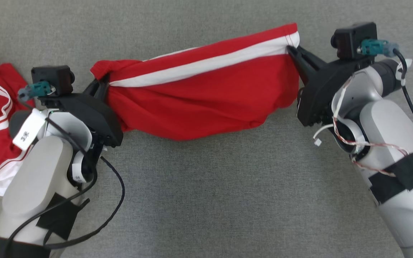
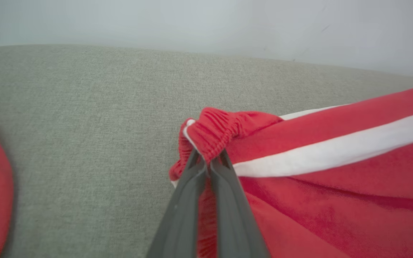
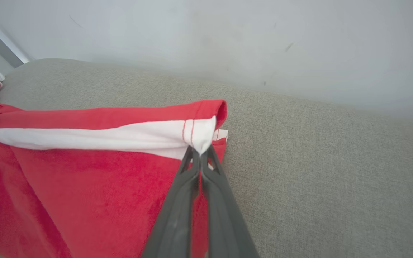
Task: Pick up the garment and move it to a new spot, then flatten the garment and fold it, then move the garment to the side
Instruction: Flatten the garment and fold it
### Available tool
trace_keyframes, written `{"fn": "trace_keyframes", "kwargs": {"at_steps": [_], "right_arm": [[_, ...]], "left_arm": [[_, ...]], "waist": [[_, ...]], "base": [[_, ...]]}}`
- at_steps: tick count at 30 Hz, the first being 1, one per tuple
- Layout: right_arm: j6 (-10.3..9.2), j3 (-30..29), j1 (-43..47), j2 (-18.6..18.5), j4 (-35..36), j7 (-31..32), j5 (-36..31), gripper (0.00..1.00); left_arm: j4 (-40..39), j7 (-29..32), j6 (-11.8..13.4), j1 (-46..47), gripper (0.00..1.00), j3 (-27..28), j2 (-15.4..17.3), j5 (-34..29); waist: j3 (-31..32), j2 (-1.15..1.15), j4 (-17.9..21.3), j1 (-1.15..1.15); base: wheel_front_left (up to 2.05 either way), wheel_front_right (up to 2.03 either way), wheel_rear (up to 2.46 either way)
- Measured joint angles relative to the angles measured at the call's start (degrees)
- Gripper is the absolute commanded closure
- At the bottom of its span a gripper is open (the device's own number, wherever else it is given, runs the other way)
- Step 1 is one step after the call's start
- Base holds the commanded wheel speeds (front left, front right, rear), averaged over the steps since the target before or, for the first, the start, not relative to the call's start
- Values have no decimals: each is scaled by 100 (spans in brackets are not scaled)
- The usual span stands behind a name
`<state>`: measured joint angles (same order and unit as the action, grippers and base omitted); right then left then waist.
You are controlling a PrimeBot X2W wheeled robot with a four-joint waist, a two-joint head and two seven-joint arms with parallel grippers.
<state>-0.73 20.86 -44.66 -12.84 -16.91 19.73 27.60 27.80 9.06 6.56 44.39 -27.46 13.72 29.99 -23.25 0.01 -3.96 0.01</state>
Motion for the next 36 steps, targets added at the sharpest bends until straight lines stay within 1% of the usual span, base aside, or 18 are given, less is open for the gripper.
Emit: {"fn": "trace_keyframes", "kwargs": {"at_steps": [4, 5, 7, 8, 9, 10, 11, 12, 17, 20, 23, 27, 28, 29, 30, 31, 32, 36], "right_arm": [[75, 22, -289, 113, -400, -118, -18, 100], [76, 22, -333, 136, -479, -163, -25, 100], [107, 16, -418, 168, -646, -243, -44, 100], [121, 19, -450, 185, -733, -277, -47, 100], [123, 19, -492, 204, -836, -316, -46, 100], [123, 9, -533, 242, -920, -345, -46, 93], [123, 8, -555, 270, -985, -389, -46, 62], [123, 7, -579, 303, -1071, -428, -46, 0], [126, -36, -703, 415, -1324, -736, -46, 0], [175, -71, -827, 419, -1451, -994, -49, 0], [190, -159, -909, 411, -1473, -1290, -51, 0], [290, -177, -891, 372, -1507, -1500, -51, 0], [376, -153, -829, 308, -1512, -1617, -60, 0], [408, -134, -764, 255, -1500, -1664, -75, 0], [408, -134, -764, 255, -1500, -1664, -75, 0], [460, -78, -534, 144, -1495, -1729, -101, 0], [460, -78, -534, 144, -1495, -1729, -101, 0], [485, 29, 142, -2, -1489, -1794, -143, 0]], "left_arm": [[286, -3, 7, 158, 100, 31, -109, -57], [332, -8, 7, 203, 90, 36, -118, -57], [478, -46, 7, 320, 69, 26, -149, -64], [497, -57, 16, 353, 60, 26, -171, -82], [531, -65, 24, 391, 38, 20, -205, -88], [579, -104, 24, 433, 0, 7, -236, -97], [623, -113, 24, 465, 0, -3, -270, -102], [660, -152, 22, 493, 0, -25, -292, -104], [809, -341, -16, 590, 0, -86, -361, -137], [905, -527, -58, 667, 0, -87, -379, -169], [993, -757, -64, 689, 0, -67, -347, -277], [1012, -987, -111, 687, 0, -75, -257, -354], [1017, -1121, -189, 645, 0, -112, -204, -383], [1015, -1173, -264, 596, 0, -167, -163, -413], [1015, -1173, -264, 596, 0, -167, -163, -413], [1001, -1265, -411, 391, 0, -283, -101, -430], [1001, -1265, -411, 391, 0, -283, -101, -430], [1002, -1321, -723, -263, 0, -603, -12, -477]], "waist": [[-99, 0, -48, 0], [-111, 0, -60, 0], [-124, 0, -85, -1], [-126, 0, -99, -1], [-128, 0, -110, -1], [-131, 0, -117, -1], [-131, -1, -124, -1], [-132, -1, -130, -1], [-119, -1, -157, -1], [-70, 0, -169, -1], [10, -1, -182, -2], [114, -1, -193, -2], [200, -1, -201, -2], [247, -1, -205, -2], [247, -1, -205, -2], [351, -1, -212, -2], [351, -1, -212, -2], [580, -1, -229, -2]], "base": [[0, 0, 0], [0, 0, 0], [0, 0, 0], [0, 0, 0], [0, 0, 0], [0, 0, 0], [0, 0, 0], [0, 0, 0], [0, 0, 0], [0, 0, 0], [0, 0, 0], [0, 0, 0], [0, 0, 0], [0, 0, 0], [0, 0, 0], [0, 0, 0], [0, 0, 0], [0, 0, 0]]}}
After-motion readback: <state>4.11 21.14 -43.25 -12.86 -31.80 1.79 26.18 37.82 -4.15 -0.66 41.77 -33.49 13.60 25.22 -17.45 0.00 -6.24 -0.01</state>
